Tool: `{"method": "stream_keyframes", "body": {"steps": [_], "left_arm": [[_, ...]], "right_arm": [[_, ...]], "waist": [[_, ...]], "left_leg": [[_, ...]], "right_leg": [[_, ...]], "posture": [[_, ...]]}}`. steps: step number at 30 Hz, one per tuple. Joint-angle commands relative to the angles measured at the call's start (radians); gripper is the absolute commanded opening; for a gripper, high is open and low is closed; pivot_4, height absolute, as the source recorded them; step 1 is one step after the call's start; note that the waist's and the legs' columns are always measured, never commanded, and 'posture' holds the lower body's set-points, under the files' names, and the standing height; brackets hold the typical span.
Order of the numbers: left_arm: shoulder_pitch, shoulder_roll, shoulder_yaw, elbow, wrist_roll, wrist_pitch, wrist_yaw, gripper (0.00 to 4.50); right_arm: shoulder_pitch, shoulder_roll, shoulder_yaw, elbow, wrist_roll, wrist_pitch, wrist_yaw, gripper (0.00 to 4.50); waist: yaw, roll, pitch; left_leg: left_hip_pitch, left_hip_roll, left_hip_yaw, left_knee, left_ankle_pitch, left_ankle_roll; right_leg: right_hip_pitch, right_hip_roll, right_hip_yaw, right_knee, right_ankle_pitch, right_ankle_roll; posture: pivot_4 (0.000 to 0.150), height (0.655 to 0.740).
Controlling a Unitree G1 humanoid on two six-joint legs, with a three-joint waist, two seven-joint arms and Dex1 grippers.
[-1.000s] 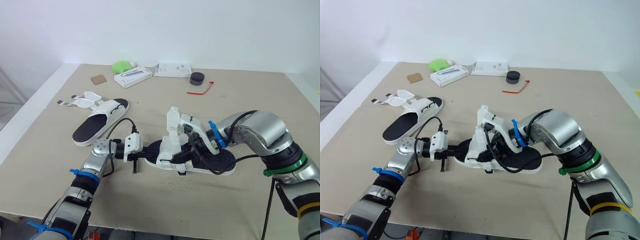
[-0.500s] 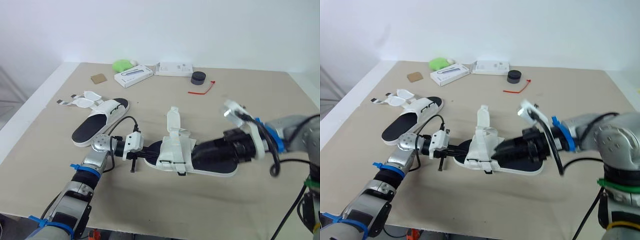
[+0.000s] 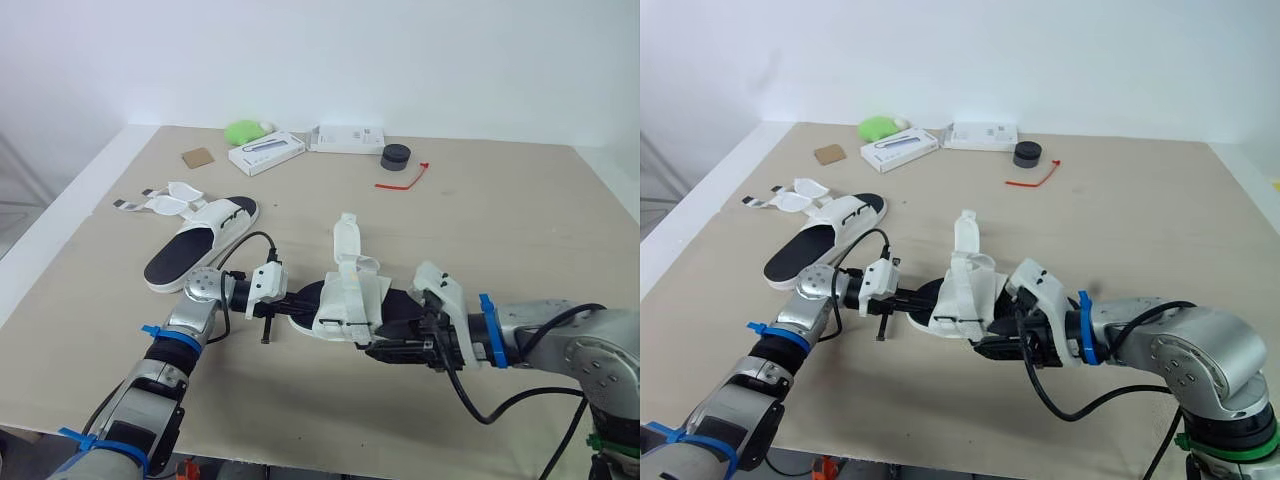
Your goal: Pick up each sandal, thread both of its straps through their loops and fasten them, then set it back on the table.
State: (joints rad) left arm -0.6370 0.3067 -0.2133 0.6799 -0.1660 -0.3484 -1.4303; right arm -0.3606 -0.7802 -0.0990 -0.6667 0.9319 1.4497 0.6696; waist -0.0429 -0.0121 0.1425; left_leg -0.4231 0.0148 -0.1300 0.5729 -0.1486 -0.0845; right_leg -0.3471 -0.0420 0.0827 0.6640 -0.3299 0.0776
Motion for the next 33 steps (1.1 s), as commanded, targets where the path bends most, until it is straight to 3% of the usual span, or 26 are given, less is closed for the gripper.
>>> {"method": "stream_keyframes", "body": {"steps": [1, 17, 20, 21, 23, 27, 33], "left_arm": [[0.078, 0.012, -0.090, 0.074, 0.087, 0.033, -0.034, 0.00], [0.084, 0.006, -0.087, 0.071, 0.087, 0.029, -0.018, 0.00], [0.082, 0.004, -0.086, 0.072, 0.088, 0.029, -0.013, 0.00], [0.082, 0.003, -0.086, 0.073, 0.088, 0.029, -0.011, 0.00], [0.081, 0.002, -0.086, 0.073, 0.088, 0.028, -0.009, 0.00], [0.080, -0.002, -0.086, 0.076, 0.089, 0.024, -0.006, 0.00], [0.076, -0.011, -0.085, 0.087, 0.093, 0.017, -0.001, 0.00]], "right_arm": [[0.007, -0.026, -0.039, -0.014, 0.021, -0.022, -0.005, 2.20], [-0.013, 0.069, 0.095, 0.048, 0.023, -0.023, -0.082, 2.20], [-0.020, 0.074, 0.110, 0.066, 0.016, -0.023, -0.090, 1.32], [-0.022, 0.073, 0.112, 0.070, 0.016, -0.024, -0.089, 0.62], [-0.026, 0.073, 0.108, 0.072, 0.025, -0.022, -0.084, 0.11], [-0.014, 0.043, 0.041, 0.016, 0.132, -0.043, -0.001, 0.03], [-0.037, -0.018, -0.110, 0.009, 0.498, -0.098, 0.071, 0.03]], "waist": [[0.000, 0.000, 0.000], [0.001, 0.000, 0.000], [0.001, 0.000, 0.000], [0.001, 0.000, 0.000], [0.001, 0.000, 0.000], [0.002, 0.000, 0.000], [0.010, -0.001, 0.001]], "left_leg": [[0.000, 0.000, 0.000, 0.000, 0.000, 0.000], [0.000, 0.000, 0.000, 0.000, 0.000, 0.000], [0.000, 0.000, -0.001, 0.000, 0.000, 0.000], [0.000, 0.000, -0.001, 0.000, 0.000, 0.000], [0.000, 0.000, -0.001, 0.000, 0.000, 0.000], [0.000, 0.000, -0.001, 0.000, 0.000, 0.000], [-0.001, -0.001, -0.001, 0.000, 0.000, 0.000]], "right_leg": [[0.000, 0.000, 0.000, 0.000, 0.000, 0.000], [0.000, 0.000, 0.000, 0.000, 0.000, 0.000], [0.000, 0.000, 0.000, 0.000, 0.000, 0.000], [0.000, 0.000, 0.000, 0.000, 0.000, 0.000], [0.000, 0.000, 0.000, 0.000, 0.000, 0.000], [0.001, 0.000, -0.001, 0.000, 0.000, 0.000], [0.001, -0.001, -0.001, 0.000, -0.001, 0.001]], "posture": [[0.150, 0.7400], [0.150, 0.7400], [0.150, 0.7400], [0.150, 0.7400], [0.150, 0.7400], [0.150, 0.7400], [0.150, 0.7400]]}}
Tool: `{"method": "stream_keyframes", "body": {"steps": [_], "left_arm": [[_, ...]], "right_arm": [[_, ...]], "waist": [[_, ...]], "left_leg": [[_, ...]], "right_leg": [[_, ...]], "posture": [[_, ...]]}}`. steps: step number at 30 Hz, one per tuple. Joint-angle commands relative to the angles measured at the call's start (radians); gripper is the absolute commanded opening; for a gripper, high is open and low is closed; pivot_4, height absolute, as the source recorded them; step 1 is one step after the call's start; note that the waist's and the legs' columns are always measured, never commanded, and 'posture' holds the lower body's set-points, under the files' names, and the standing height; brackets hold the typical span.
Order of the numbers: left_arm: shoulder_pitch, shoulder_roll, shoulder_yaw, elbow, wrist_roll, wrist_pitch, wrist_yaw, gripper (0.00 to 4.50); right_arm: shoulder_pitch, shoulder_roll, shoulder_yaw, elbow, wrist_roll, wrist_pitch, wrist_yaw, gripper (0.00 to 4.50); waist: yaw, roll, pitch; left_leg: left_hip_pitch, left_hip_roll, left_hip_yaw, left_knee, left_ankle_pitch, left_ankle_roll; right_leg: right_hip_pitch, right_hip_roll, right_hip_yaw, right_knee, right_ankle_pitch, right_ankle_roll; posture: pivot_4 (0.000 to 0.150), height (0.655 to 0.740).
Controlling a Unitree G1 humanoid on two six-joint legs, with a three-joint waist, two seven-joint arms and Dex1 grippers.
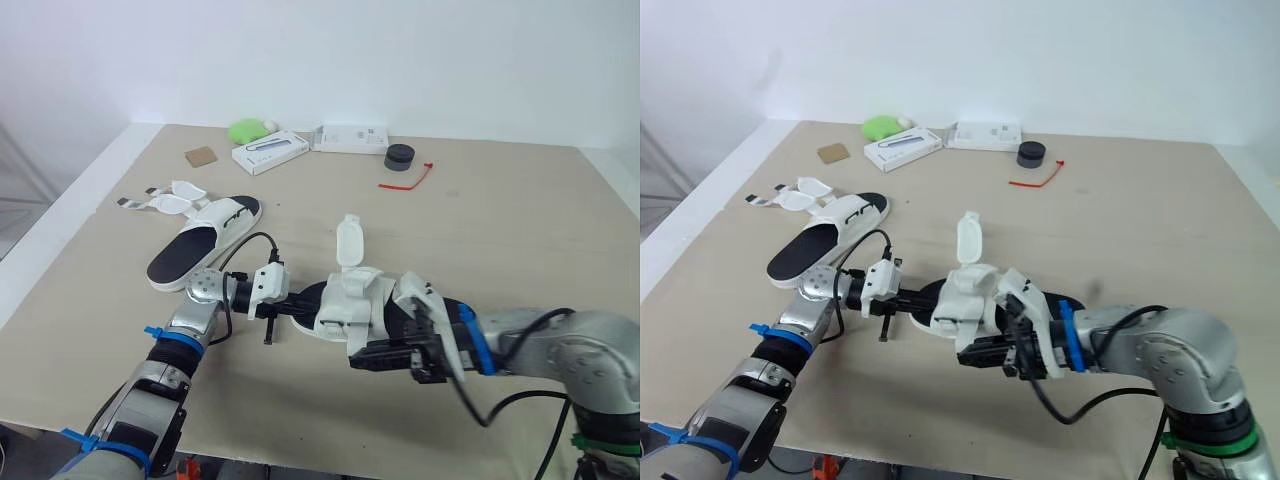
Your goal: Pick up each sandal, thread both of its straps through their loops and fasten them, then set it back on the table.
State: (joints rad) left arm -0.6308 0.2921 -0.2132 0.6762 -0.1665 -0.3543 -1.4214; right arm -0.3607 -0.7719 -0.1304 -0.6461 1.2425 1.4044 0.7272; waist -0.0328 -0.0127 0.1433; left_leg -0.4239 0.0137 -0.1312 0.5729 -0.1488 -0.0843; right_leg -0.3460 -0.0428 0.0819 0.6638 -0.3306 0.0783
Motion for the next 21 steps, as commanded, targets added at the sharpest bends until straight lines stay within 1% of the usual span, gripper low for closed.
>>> {"method": "stream_keyframes", "body": {"steps": [1, 3, 5, 6, 9, 10, 15, 21], "left_arm": [[0.069, 0.004, -0.085, 0.091, 0.093, 0.021, -0.009, 0.00], [0.069, 0.003, -0.086, 0.092, 0.093, 0.020, -0.008, 0.00], [0.068, 0.003, -0.086, 0.092, 0.092, 0.021, -0.008, 0.00], [0.067, 0.003, -0.086, 0.092, 0.092, 0.022, -0.008, 0.00], [0.070, 0.003, -0.086, 0.092, 0.092, 0.022, -0.007, 0.00], [0.070, 0.002, -0.086, 0.091, 0.091, 0.023, -0.006, 0.00], [0.076, 0.001, -0.086, 0.086, 0.089, 0.025, -0.003, 0.00], [0.082, -0.001, -0.089, 0.085, 0.088, 0.024, -0.003, 0.00]], "right_arm": [[-0.055, -0.034, -0.084, 0.009, 0.248, -0.073, -0.009, 0.03], [-0.100, -0.037, -0.076, 0.059, 0.325, -0.111, -0.073, 0.03], [-0.150, -0.025, -0.049, 0.121, 0.355, -0.136, -0.158, 0.03], [-0.177, -0.009, -0.031, 0.158, 0.349, -0.146, -0.212, 0.03], [-0.263, 0.099, 0.030, 0.342, 0.225, -0.161, -0.474, 0.03], [-0.274, 0.116, 0.034, 0.375, 0.222, -0.158, -0.522, 0.03], [-0.267, 0.162, 0.057, 0.459, 0.131, -0.129, -0.671, 0.03], [-0.278, 0.210, 0.004, 0.570, 0.115, -0.129, -0.765, 0.03]], "waist": [[0.000, 0.000, 0.000], [0.000, -0.001, 0.001], [0.001, -0.001, 0.001], [0.001, -0.001, 0.001], [0.001, -0.001, 0.001], [0.004, -0.001, 0.001], [0.007, 0.000, 0.001], [0.007, 0.001, 0.000]], "left_leg": [[0.000, 0.000, 0.000, 0.000, 0.000, 0.000], [0.001, 0.001, 0.000, 0.001, 0.000, 0.000], [0.001, 0.001, 0.000, 0.001, 0.000, 0.000], [0.000, 0.000, 0.000, 0.001, 0.000, 0.000], [0.001, 0.001, 0.000, 0.001, 0.000, 0.000], [0.001, 0.001, 0.000, 0.001, 0.000, 0.000], [0.000, 0.000, -0.001, 0.001, 0.001, 0.001], [0.001, 0.001, -0.001, 0.001, 0.001, 0.002]], "right_leg": [[0.000, 0.000, 0.000, 0.000, 0.000, -0.001], [0.000, 0.001, -0.001, 0.000, 0.001, -0.001], [0.000, 0.000, 0.000, 0.000, 0.001, -0.001], [0.000, 0.000, 0.000, 0.000, 0.001, -0.001], [0.000, 0.001, 0.000, 0.000, 0.001, -0.001], [0.000, 0.001, 0.000, 0.000, 0.002, -0.002], [-0.001, 0.001, 0.000, 0.001, 0.002, -0.002], [0.000, 0.002, 0.000, 0.001, 0.003, -0.003]], "posture": [[0.150, 0.7400], [0.150, 0.7400], [0.150, 0.7400], [0.150, 0.7400], [0.150, 0.7400], [0.150, 0.7400], [0.150, 0.7400], [0.150, 0.7400]]}}
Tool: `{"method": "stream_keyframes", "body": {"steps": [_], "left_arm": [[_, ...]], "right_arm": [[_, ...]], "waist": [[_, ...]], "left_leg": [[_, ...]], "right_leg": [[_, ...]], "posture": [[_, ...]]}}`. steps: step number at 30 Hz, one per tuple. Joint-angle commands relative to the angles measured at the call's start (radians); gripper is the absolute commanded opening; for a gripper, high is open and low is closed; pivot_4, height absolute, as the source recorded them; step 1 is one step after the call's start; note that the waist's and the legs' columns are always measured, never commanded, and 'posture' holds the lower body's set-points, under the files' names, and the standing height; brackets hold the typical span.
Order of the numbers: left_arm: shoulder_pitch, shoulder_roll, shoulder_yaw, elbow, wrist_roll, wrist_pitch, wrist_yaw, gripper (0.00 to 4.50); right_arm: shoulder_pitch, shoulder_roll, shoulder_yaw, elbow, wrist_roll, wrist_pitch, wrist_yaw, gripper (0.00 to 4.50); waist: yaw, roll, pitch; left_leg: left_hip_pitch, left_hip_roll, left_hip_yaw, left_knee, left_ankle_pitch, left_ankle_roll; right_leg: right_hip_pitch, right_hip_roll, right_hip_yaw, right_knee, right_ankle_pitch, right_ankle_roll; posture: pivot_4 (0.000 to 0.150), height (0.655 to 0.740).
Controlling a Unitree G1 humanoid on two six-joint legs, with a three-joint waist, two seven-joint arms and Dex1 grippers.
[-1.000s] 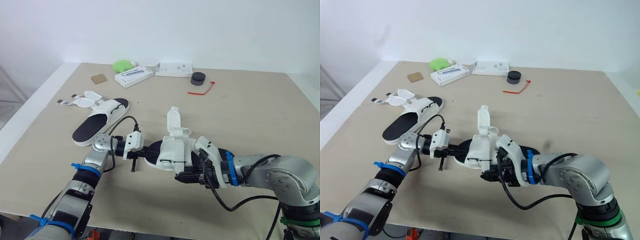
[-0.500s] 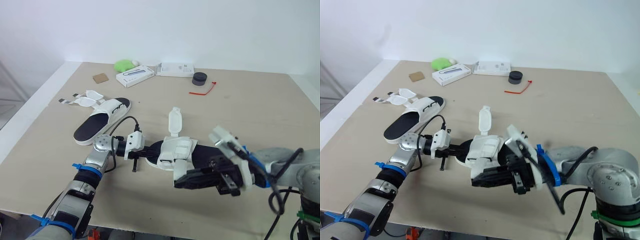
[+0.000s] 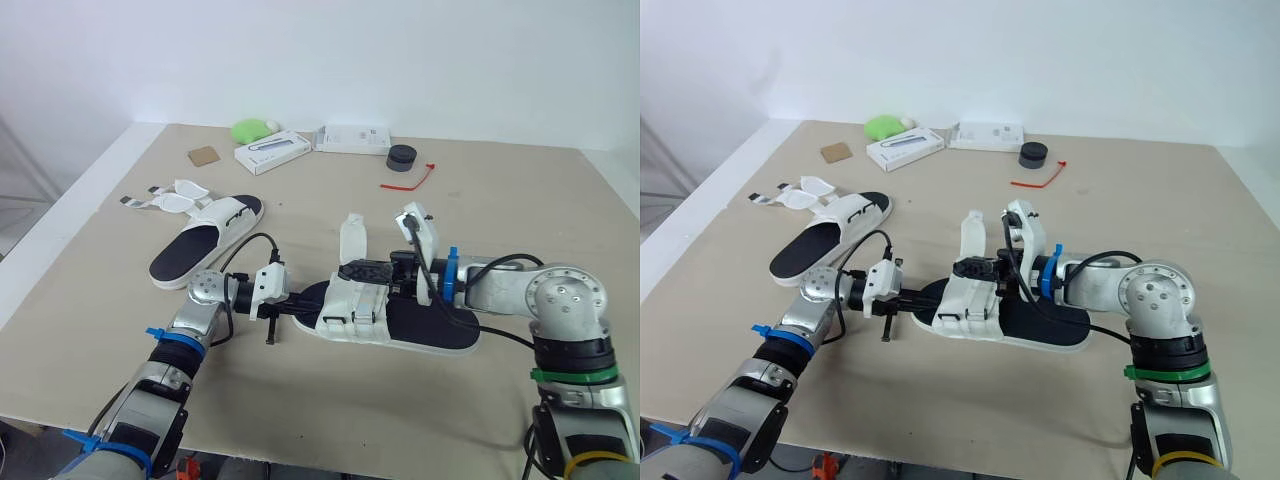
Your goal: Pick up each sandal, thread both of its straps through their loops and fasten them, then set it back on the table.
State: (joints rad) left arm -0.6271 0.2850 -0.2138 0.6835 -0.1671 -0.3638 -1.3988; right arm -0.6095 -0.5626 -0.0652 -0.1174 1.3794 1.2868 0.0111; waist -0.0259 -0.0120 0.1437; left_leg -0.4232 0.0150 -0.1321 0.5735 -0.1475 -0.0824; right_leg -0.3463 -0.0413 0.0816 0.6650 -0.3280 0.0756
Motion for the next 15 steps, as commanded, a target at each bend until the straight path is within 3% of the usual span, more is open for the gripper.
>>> {"method": "stream_keyframes", "body": {"steps": [1, 3, 4, 7, 9, 10, 11, 12, 15], "left_arm": [[0.078, 0.006, -0.089, 0.078, 0.088, 0.033, -0.026, 0.00], [0.078, 0.006, -0.089, 0.077, 0.089, 0.033, -0.025, 0.00], [0.077, 0.006, -0.088, 0.076, 0.088, 0.035, -0.024, 0.00], [0.077, 0.007, -0.087, 0.075, 0.087, 0.037, -0.024, 0.00], [0.081, 0.010, -0.087, 0.071, 0.087, 0.038, -0.025, 0.00], [0.083, 0.012, -0.087, 0.070, 0.087, 0.038, -0.025, 0.00], [0.083, 0.013, -0.087, 0.070, 0.087, 0.038, -0.026, 0.00], [0.083, 0.013, -0.087, 0.070, 0.087, 0.039, -0.026, 0.00], [0.084, 0.013, -0.087, 0.067, 0.086, 0.041, -0.027, 0.00]], "right_arm": [[-0.032, 0.005, -0.064, 0.048, -0.031, -0.009, -0.057, 0.03], [-0.035, 0.020, -0.079, 0.080, -0.024, -0.007, -0.082, 0.03], [-0.036, 0.028, -0.092, 0.098, -0.026, -0.012, -0.095, 0.37], [-0.032, 0.054, -0.135, 0.125, 0.024, -0.013, -0.111, 1.46], [-0.031, 0.053, -0.144, 0.118, 0.024, 0.001, -0.123, 2.59], [-0.030, 0.051, -0.149, 0.118, 0.022, 0.006, -0.130, 2.81], [-0.029, 0.051, -0.156, 0.120, 0.024, 0.008, -0.133, 3.52], [-0.027, 0.050, -0.164, 0.121, 0.029, 0.009, -0.129, 3.79], [-0.040, 0.026, -0.171, 0.099, 0.026, 0.018, -0.082, 3.79]], "waist": [[0.000, 0.000, 0.000], [0.000, 0.000, 0.000], [0.000, 0.000, 0.000], [0.000, 0.000, 0.000], [0.000, 0.001, -0.001], [0.000, 0.001, -0.001], [0.000, 0.002, -0.001], [0.000, 0.002, -0.001], [0.000, 0.002, -0.001]], "left_leg": [[0.000, 0.000, 0.000, 0.000, 0.000, 0.000], [0.000, 0.000, 0.000, 0.000, 0.000, 0.000], [0.000, 0.000, 0.000, 0.000, 0.000, 0.000], [0.000, 0.000, 0.000, 0.000, 0.000, 0.000], [0.000, 0.000, 0.000, 0.000, 0.000, 0.000], [0.000, 0.000, 0.000, 0.000, 0.000, 0.000], [0.000, 0.000, 0.000, 0.000, 0.000, 0.000], [0.000, 0.000, 0.000, -0.001, 0.000, 0.000], [0.000, 0.000, 0.000, 0.000, 0.000, 0.000]], "right_leg": [[0.000, 0.000, 0.000, 0.000, 0.000, 0.000], [0.000, 0.000, 0.000, 0.000, 0.000, 0.000], [0.000, 0.000, 0.000, 0.000, 0.000, 0.000], [0.000, 0.000, 0.000, 0.000, 0.000, 0.000], [0.000, 0.000, 0.000, 0.000, 0.000, 0.000], [0.000, 0.000, 0.000, 0.000, 0.000, 0.000], [0.000, 0.001, 0.000, 0.000, 0.000, 0.000], [0.000, 0.000, 0.000, 0.000, 0.000, 0.000], [0.000, 0.000, 0.000, 0.000, 0.000, 0.000]], "posture": [[0.150, 0.7400], [0.150, 0.7400], [0.150, 0.7400], [0.150, 0.7400], [0.150, 0.7400], [0.150, 0.7400], [0.150, 0.7400], [0.150, 0.7400], [0.150, 0.7400]]}}
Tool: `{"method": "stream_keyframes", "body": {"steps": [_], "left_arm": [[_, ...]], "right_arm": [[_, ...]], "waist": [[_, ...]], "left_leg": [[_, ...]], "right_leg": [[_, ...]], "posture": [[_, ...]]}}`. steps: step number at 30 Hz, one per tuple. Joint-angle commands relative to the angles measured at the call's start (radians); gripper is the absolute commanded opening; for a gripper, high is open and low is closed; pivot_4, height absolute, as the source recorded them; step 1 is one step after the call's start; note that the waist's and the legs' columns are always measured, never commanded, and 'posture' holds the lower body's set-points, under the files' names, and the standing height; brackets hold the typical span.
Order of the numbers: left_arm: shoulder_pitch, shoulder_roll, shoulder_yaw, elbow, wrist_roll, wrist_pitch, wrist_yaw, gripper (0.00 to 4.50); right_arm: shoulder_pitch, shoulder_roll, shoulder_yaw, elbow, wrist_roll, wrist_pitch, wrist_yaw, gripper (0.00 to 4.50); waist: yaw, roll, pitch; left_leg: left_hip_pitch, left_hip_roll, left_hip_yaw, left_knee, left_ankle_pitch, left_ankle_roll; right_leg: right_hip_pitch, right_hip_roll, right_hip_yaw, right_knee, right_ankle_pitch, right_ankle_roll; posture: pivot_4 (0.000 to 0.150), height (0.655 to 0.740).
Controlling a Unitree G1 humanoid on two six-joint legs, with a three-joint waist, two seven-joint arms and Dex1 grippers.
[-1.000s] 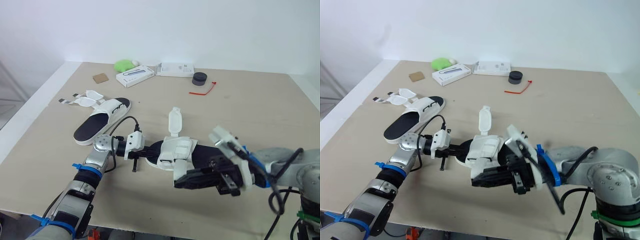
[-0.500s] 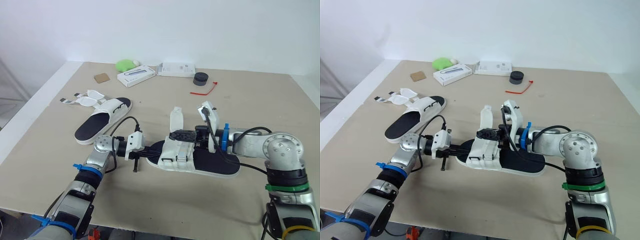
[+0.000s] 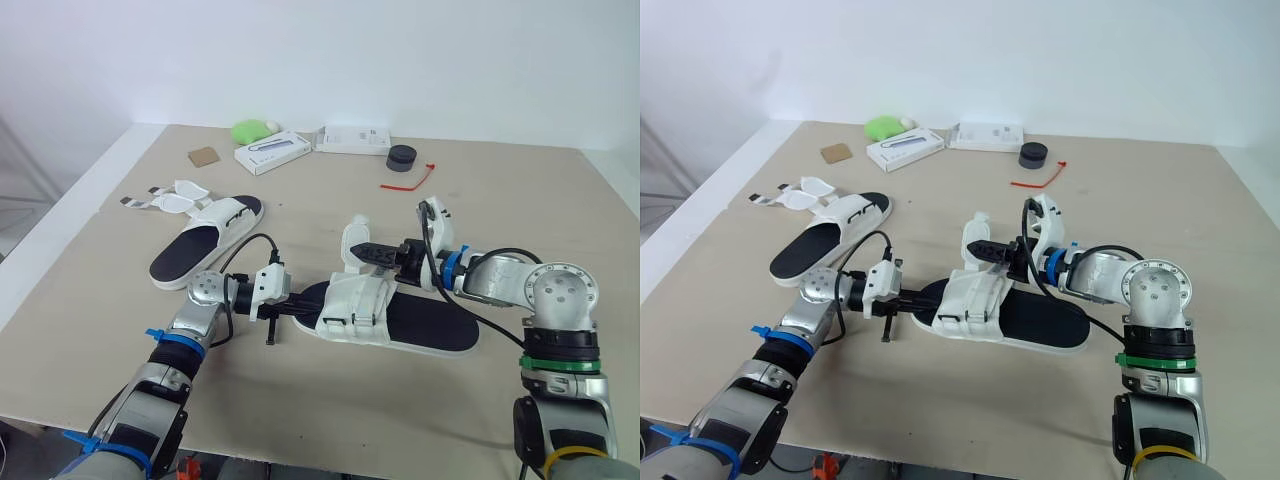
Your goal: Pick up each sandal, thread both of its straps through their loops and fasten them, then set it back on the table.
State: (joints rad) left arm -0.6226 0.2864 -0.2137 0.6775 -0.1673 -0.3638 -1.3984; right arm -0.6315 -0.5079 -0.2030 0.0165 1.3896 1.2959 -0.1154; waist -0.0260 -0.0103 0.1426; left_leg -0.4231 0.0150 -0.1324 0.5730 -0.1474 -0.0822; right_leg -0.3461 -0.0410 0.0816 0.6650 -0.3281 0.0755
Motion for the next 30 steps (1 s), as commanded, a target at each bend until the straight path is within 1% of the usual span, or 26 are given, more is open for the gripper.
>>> {"method": "stream_keyframes", "body": {"steps": [1, 5, 7, 9, 12, 16, 21, 30], "left_arm": [[0.079, 0.012, -0.087, 0.073, 0.086, 0.042, -0.028, 0.00], [0.075, 0.011, -0.088, 0.078, 0.087, 0.041, -0.031, 0.00], [0.072, 0.012, -0.089, 0.080, 0.088, 0.040, -0.032, 0.00], [0.070, 0.012, -0.089, 0.082, 0.088, 0.039, -0.032, 0.00], [0.073, 0.013, -0.089, 0.077, 0.088, 0.041, -0.031, 0.00], [0.078, 0.016, -0.087, 0.069, 0.088, 0.043, -0.027, 0.00], [0.086, 0.021, -0.085, 0.061, 0.089, 0.042, -0.019, 0.00], [0.091, 0.030, -0.080, 0.050, 0.087, 0.045, -0.011, 0.00]], "right_arm": [[-0.030, -0.039, -0.030, -0.040, 0.004, 0.010, 0.059, 3.79], [-0.122, -0.085, -0.026, 0.001, -0.036, 0.006, 0.137, 3.79], [-0.225, -0.116, -0.018, 0.079, -0.063, 0.016, 0.210, 3.79], [-0.278, -0.132, 0.016, 0.124, -0.122, 0.018, 0.266, 3.79], [-0.345, -0.144, 0.108, 0.230, -0.263, -0.006, 0.381, 3.79], [-0.388, -0.143, 0.182, 0.310, -0.387, -0.029, 0.516, 3.79], [-0.419, -0.127, 0.255, 0.357, -0.512, -0.054, 0.651, 3.79], [-0.446, -0.048, 0.286, 0.385, -0.610, -0.021, 0.799, 3.79]], "waist": [[0.000, 0.000, 0.000], [-0.002, 0.004, 0.001], [-0.003, 0.006, 0.002], [-0.003, 0.008, 0.002], [-0.003, 0.006, 0.000], [-0.003, 0.007, 0.001], [-0.003, 0.008, 0.001], [-0.005, 0.008, 0.001]], "left_leg": [[0.000, 0.000, 0.000, 0.000, 0.000, 0.000], [0.000, 0.000, 0.000, 0.000, 0.000, 0.000], [0.000, 0.000, 0.000, 0.000, 0.000, 0.000], [0.000, 0.000, 0.001, 0.000, 0.000, 0.000], [0.000, 0.000, 0.001, -0.002, 0.000, 0.001], [0.000, 0.000, 0.001, -0.002, 0.000, 0.000], [0.000, -0.001, 0.001, -0.003, 0.000, 0.001], [0.000, 0.000, 0.001, -0.003, 0.000, 0.000]], "right_leg": [[0.000, 0.000, 0.000, 0.000, 0.000, 0.000], [-0.001, 0.000, 0.000, 0.000, 0.000, 0.000], [-0.001, 0.000, 0.000, 0.000, 0.000, 0.000], [-0.001, 0.000, 0.001, 0.000, 0.000, 0.000], [-0.001, 0.000, 0.000, 0.000, -0.001, 0.000], [-0.001, -0.001, 0.000, 0.000, -0.001, 0.000], [-0.002, -0.001, 0.000, 0.000, -0.001, 0.000], [-0.002, -0.001, 0.000, 0.000, -0.001, 0.000]], "posture": [[0.150, 0.7400], [0.150, 0.7400], [0.150, 0.7400], [0.150, 0.7400], [0.150, 0.7400], [0.150, 0.7400], [0.150, 0.7400], [0.150, 0.7400]]}}
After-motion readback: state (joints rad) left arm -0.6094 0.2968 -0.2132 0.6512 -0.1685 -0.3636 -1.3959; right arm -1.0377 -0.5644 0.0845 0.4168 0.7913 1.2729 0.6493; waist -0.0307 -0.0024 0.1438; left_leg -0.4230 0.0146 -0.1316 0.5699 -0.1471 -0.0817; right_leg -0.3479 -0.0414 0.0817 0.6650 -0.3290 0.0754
